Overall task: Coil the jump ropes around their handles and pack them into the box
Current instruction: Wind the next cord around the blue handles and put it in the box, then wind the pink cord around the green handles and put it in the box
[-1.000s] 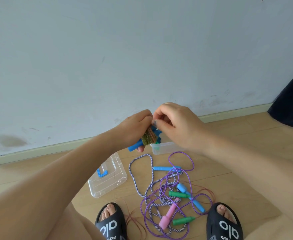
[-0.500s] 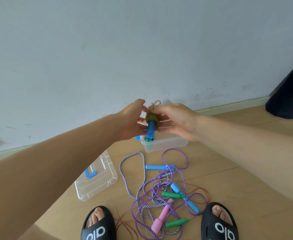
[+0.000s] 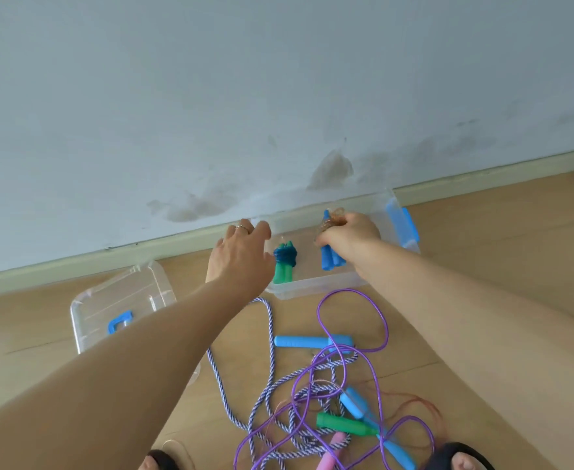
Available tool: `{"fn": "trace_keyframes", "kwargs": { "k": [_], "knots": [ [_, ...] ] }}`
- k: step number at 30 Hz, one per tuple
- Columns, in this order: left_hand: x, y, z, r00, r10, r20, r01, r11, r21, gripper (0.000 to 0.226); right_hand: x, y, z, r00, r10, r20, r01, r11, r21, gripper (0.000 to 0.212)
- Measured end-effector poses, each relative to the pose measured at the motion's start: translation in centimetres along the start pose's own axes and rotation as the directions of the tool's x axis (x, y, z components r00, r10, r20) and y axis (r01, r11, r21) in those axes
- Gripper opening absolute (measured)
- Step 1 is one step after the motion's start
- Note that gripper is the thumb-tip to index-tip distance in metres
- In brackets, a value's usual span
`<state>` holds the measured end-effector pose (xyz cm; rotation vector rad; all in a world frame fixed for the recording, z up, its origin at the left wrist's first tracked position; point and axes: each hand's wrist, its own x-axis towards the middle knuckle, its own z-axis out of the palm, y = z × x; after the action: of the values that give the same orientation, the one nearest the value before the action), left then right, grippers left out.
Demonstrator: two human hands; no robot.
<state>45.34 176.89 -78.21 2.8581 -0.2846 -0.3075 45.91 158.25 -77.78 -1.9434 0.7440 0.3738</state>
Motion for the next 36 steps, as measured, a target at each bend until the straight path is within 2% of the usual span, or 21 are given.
{"fn": "trace_keyframes", "kwargs": {
  "k": [2, 5, 8, 11, 14, 17, 20, 22, 24, 26, 28, 30, 32, 34, 36],
  "knots": [
    [1.3, -0.8, 1.9, 0.997, -0.078, -0.011, 0.077, 0.993, -0.088, 0.024, 2.7, 1.4, 1.6, 0.999, 0.047, 0.001, -0.047, 0.996, -0.079, 0.03],
    [2.3, -0.9, 4.0, 0.989, -0.142, -0.032, 0.134, 0.976, -0.172, 0.015, 5.6, 2.6, 3.9, 0.993, 0.108, 0.046, -0.097, 0.977, -0.192, 0.051],
    [2.5, -0.8, 5.2, 0.983, -0.144, -0.119, 0.122, 0.977, -0.176, 0.008, 7.9, 3.0, 5.6, 0.987, 0.118, 0.113, -0.079, 0.951, -0.3, 0.057],
    [2.7, -1.0, 5.4, 0.98, -0.137, -0.143, 0.114, 0.981, -0.16, 0.007, 9.0, 3.2, 6.3, 0.975, 0.153, 0.162, -0.104, 0.956, -0.275, 0.065],
    [2.5, -1.2, 5.2, 0.983, -0.112, -0.149, 0.089, 0.985, -0.15, 0.021, 9.1, 3.9, 5.9, 0.974, 0.164, 0.154, -0.102, 0.932, -0.349, 0.054],
    [1.9, -1.1, 4.6, 0.977, -0.054, -0.206, 0.034, 0.994, -0.102, 0.028, 7.6, 3.3, 4.9, 0.993, 0.043, 0.106, 0.02, 0.848, -0.53, 0.026],
    [0.5, -1.1, 3.6, 0.962, -0.071, -0.263, 0.03, 0.988, -0.154, 0.019, 5.3, 3.0, 3.5, 0.986, -0.164, 0.021, 0.146, 0.808, -0.571, 0.026],
    [-1.1, -0.9, 2.8, 0.951, -0.091, -0.294, 0.039, 0.983, -0.178, 0.015, 2.6, 3.3, 2.8, 0.927, -0.368, -0.069, 0.294, 0.83, -0.474, 0.025],
    [-3.3, -0.5, 2.8, 0.956, -0.08, -0.282, 0.032, 0.985, -0.17, 0.014, -1.1, 4.3, 2.7, 0.809, -0.56, -0.176, 0.469, 0.797, -0.382, 0.015],
    [-6.1, -0.1, 3.4, 0.972, -0.032, -0.232, -0.003, 0.989, -0.148, 0.012, -4.8, 6.2, 3.1, 0.735, -0.654, -0.18, 0.558, 0.734, -0.388, 0.009],
    [-8.8, 0.0, 4.6, 0.993, 0.026, -0.115, -0.037, 0.995, -0.093, 0.012, -7.9, 8.6, 3.9, 0.765, -0.642, -0.054, 0.548, 0.693, -0.469, 0.009],
    [-11.2, -0.2, 5.9, 0.995, 0.044, 0.085, -0.043, 0.999, -0.019, 0.02, -10.4, 11.1, 4.7, 0.847, -0.515, 0.132, 0.491, 0.663, -0.565, 0.01],
    [-13.4, -0.5, 6.8, 0.955, 0.023, 0.295, -0.04, 0.998, 0.051, 0.03, -12.2, 13.3, 5.2, 0.899, -0.342, 0.273, 0.43, 0.575, -0.696, 0.027],
    [-15.3, -0.7, 7.3, 0.897, -0.011, 0.441, -0.013, 0.999, 0.051, 0.035, -13.8, 15.0, 5.5, 0.924, -0.19, 0.333, 0.384, 0.47, -0.795, 0.046],
    [-16.8, -0.9, 7.3, 0.844, -0.014, 0.537, 0.008, 1.0, 0.014, 0.039, -14.8, 16.1, 5.6, 0.946, -0.072, 0.315, 0.304, 0.53, -0.792, 0.039]
  ]
}}
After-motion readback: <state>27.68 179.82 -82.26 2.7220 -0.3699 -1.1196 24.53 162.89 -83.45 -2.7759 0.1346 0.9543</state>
